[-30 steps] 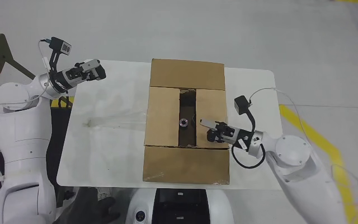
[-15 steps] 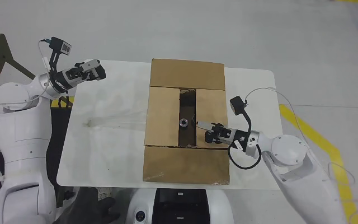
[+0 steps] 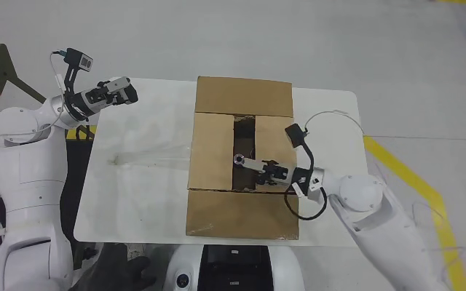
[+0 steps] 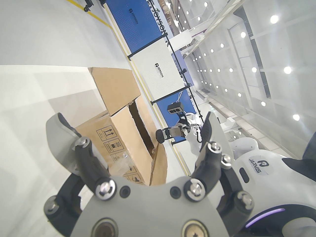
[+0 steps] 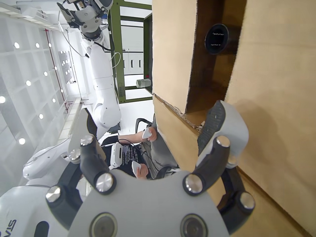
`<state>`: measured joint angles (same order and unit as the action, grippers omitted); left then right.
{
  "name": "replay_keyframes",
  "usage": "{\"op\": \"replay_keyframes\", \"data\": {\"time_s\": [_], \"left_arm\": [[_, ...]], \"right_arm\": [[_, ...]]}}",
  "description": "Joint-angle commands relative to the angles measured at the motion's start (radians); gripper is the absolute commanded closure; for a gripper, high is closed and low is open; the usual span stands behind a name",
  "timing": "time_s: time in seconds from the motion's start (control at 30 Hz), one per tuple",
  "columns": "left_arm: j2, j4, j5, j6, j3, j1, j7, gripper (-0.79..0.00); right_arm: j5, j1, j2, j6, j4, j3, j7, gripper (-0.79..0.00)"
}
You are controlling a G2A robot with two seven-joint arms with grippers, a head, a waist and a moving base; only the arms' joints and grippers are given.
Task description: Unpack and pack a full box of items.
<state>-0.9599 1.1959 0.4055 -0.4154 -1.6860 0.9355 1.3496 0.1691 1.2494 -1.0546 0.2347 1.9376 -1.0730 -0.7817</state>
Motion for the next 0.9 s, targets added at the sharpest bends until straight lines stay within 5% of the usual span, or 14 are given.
{"op": "replay_keyframes", "data": {"time_s": [0.0, 0.33, 0.87], "left_arm": [[0.0, 0.0, 0.0, 0.0, 0.0, 0.0, 0.0, -0.785], [0.0, 0.0, 0.0, 0.0, 0.0, 0.0, 0.0, -0.785], [0.0, 0.0, 0.0, 0.0, 0.0, 0.0, 0.0, -0.785]], "right_arm": [[0.005, -0.03, -0.008, -0.006, -0.028, 0.033, 0.005, -0.785], [0.036, -0.148, -0.054, -0.024, -0.143, 0.183, 0.032, -0.785], [0.133, -0.214, -0.101, -0.085, -0.257, 0.267, 0.018, -0.785]]}}
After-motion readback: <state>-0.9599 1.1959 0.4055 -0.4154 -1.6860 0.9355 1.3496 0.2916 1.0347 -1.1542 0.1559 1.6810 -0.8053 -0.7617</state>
